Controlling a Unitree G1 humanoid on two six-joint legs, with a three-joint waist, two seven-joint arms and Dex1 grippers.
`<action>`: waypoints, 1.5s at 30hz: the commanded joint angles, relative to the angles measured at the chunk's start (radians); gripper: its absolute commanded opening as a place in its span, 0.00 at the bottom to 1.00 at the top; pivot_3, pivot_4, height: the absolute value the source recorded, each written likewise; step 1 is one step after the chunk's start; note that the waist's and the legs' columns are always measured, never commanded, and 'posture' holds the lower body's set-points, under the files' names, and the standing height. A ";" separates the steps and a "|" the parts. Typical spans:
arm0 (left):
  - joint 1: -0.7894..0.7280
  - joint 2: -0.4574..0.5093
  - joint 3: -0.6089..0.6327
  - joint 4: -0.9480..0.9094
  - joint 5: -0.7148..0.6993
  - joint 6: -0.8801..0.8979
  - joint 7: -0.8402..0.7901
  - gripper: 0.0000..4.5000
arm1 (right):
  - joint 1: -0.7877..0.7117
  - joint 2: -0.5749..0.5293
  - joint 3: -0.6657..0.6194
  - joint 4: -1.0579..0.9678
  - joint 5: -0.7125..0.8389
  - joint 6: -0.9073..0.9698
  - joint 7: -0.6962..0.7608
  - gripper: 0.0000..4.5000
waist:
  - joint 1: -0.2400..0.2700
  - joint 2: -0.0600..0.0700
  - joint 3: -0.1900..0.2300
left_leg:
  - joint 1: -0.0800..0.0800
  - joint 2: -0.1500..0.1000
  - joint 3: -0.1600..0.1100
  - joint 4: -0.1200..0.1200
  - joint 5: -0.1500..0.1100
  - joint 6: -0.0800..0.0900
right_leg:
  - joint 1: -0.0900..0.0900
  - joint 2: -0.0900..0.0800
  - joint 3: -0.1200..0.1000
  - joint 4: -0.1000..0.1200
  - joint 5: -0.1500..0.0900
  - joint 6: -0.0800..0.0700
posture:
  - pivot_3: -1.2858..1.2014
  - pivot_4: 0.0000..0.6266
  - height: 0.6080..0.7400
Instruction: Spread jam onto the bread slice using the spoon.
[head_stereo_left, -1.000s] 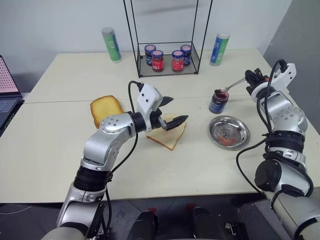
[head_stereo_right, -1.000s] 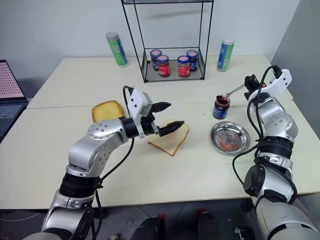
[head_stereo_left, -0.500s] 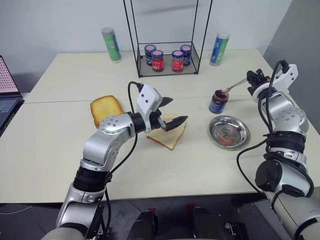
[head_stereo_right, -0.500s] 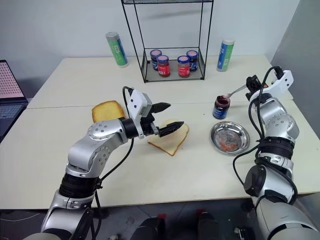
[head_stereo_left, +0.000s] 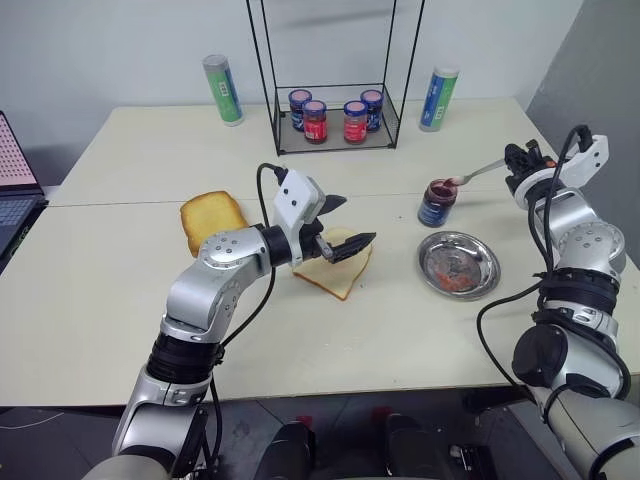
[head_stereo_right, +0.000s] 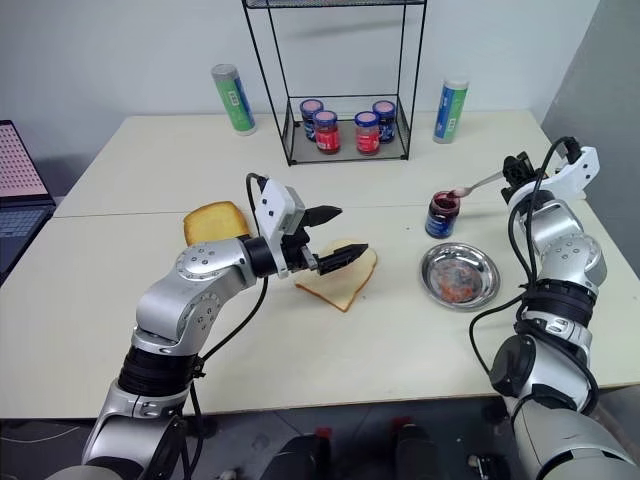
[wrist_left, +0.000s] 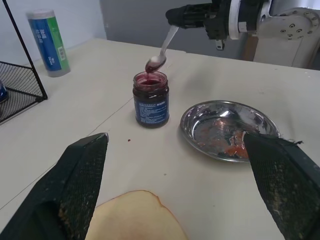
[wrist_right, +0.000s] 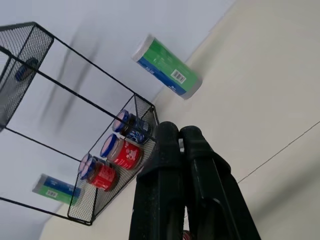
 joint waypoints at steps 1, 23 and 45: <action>-0.013 0.011 0.003 -0.040 -0.005 -0.004 -0.010 1.00 | -0.016 0.002 -0.032 -0.072 0.065 0.011 -0.017 0.02 | 0.000 0.000 0.000 | 0.000 0.000 0.000 0.000 0.000 0.000 | 0.000 0.000 0.000 0.000 0.000 0.000 | 0.52 0.24 1.00; 0.215 0.272 0.203 -0.185 -0.158 0.023 -0.200 1.00 | 0.061 0.203 0.281 -0.678 0.265 0.216 -0.132 0.02 | -0.026 0.002 -0.001 | 0.000 0.005 -0.003 -0.002 0.000 0.000 | -0.002 0.001 0.000 0.000 0.000 0.000 | 0.52 0.24 1.00; 0.704 0.301 0.393 -0.466 -0.210 0.053 -0.031 1.00 | 0.299 0.233 0.677 -0.606 -0.136 -0.013 0.234 0.02 | -0.003 0.003 -0.001 | 0.001 0.004 -0.004 -0.002 0.000 0.000 | -0.001 0.000 -0.001 0.000 0.000 0.000 | 0.52 0.24 1.00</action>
